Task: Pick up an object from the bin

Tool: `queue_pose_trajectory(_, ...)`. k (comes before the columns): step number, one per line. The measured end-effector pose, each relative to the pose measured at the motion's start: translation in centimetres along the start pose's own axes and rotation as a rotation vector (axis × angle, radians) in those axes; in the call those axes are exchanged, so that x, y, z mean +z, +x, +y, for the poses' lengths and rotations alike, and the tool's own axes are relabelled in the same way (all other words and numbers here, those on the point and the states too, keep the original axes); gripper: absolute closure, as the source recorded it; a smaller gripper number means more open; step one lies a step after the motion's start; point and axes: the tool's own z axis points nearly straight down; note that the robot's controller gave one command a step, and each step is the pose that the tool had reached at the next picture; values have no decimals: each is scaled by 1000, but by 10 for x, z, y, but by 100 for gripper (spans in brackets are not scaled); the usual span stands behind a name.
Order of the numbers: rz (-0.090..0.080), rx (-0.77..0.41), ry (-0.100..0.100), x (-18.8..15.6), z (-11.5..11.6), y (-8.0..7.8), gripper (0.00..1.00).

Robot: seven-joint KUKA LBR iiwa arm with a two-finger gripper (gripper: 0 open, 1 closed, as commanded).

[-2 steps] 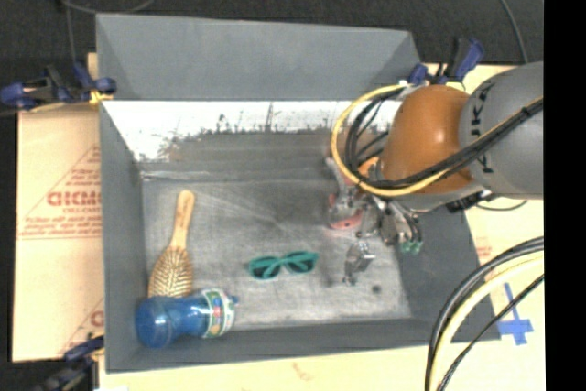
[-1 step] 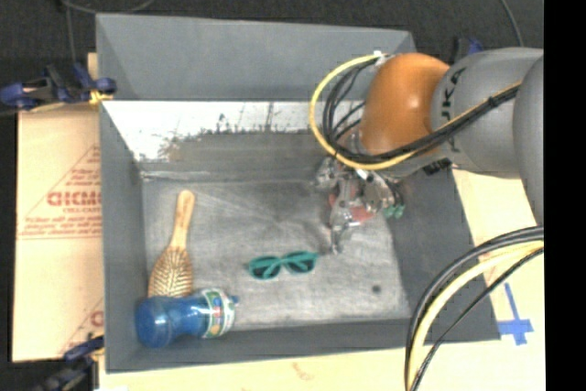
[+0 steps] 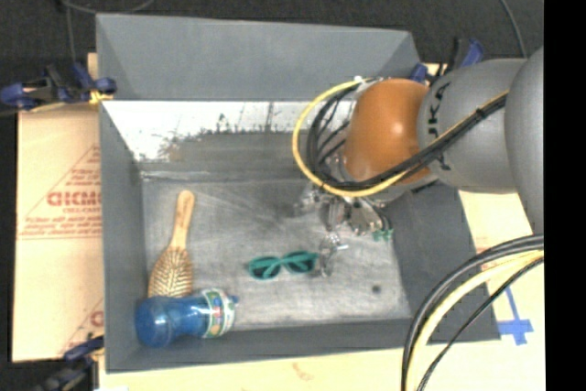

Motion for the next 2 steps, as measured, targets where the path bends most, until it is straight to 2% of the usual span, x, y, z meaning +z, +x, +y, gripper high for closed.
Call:
queue_pose_trajectory(1, 0, -198, -1, 14, 17, 44, 100)
queue_pose_trajectory(2, 3, -200, -1, 16, 17, 45, 0)
